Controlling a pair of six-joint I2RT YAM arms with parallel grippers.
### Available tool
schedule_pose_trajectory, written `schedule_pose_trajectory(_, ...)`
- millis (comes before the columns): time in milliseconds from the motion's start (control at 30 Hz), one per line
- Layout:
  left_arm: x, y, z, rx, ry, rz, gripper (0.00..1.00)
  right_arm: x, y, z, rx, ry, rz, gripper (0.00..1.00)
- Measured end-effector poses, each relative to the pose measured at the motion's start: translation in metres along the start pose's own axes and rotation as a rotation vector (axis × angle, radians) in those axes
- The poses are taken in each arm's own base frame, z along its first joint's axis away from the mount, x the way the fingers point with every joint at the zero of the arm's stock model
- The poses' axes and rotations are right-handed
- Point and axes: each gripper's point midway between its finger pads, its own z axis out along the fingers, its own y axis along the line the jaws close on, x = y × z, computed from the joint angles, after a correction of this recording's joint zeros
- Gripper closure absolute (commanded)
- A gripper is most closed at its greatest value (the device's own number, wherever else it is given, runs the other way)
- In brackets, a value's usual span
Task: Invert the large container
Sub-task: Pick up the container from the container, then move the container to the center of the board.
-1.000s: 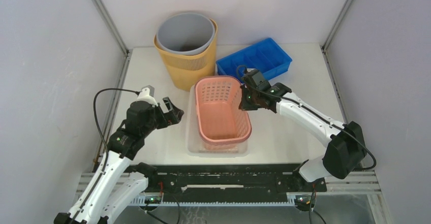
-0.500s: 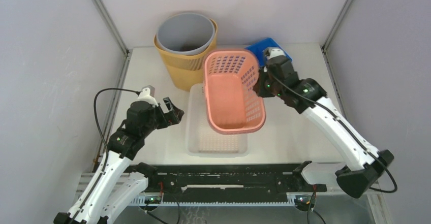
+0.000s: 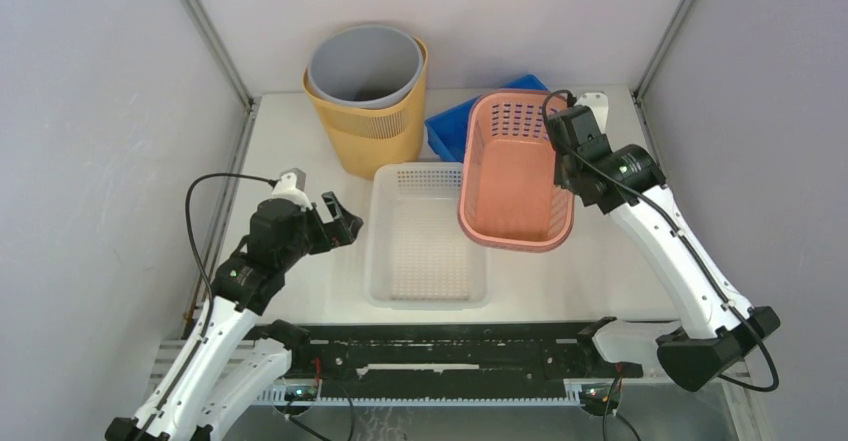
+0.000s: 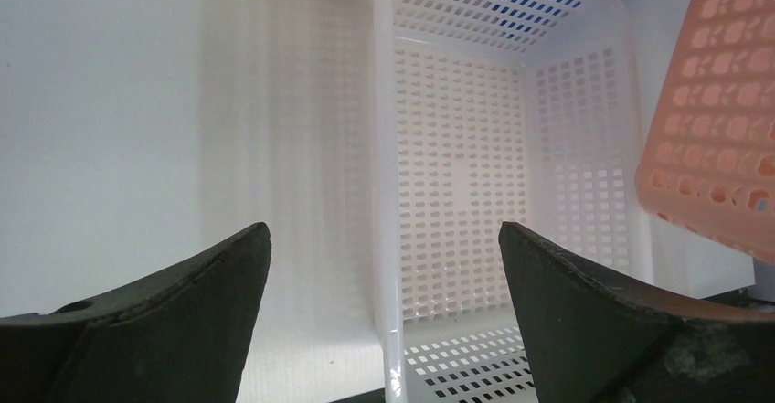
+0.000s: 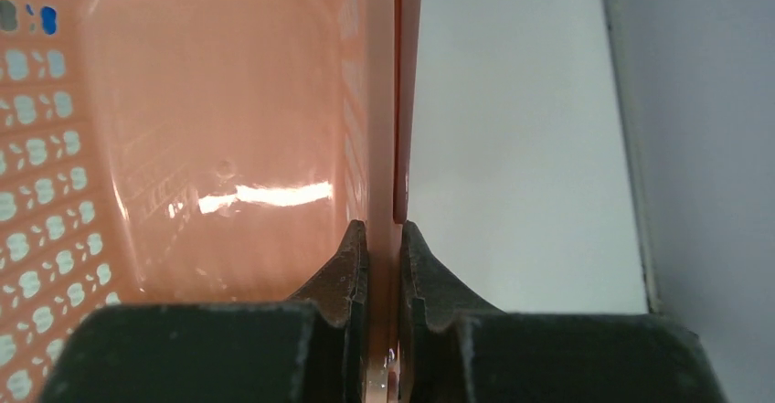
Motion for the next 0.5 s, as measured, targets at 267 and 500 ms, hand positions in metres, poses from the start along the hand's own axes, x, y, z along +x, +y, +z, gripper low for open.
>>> schedule_pose_trajectory(267, 0.0, -0.003, -0.002, 0.02, -0.001, 0.0, 0.0, -0.02, -0.048, -0.006, 0.135, 0.011, -0.01, 1.0)
schedule_pose_trajectory(500, 0.0, -0.007, -0.005, 0.043, -0.001, 0.001, 0.0, -0.023, -0.081, -0.011, 0.297, 0.038, -0.1, 1.0)
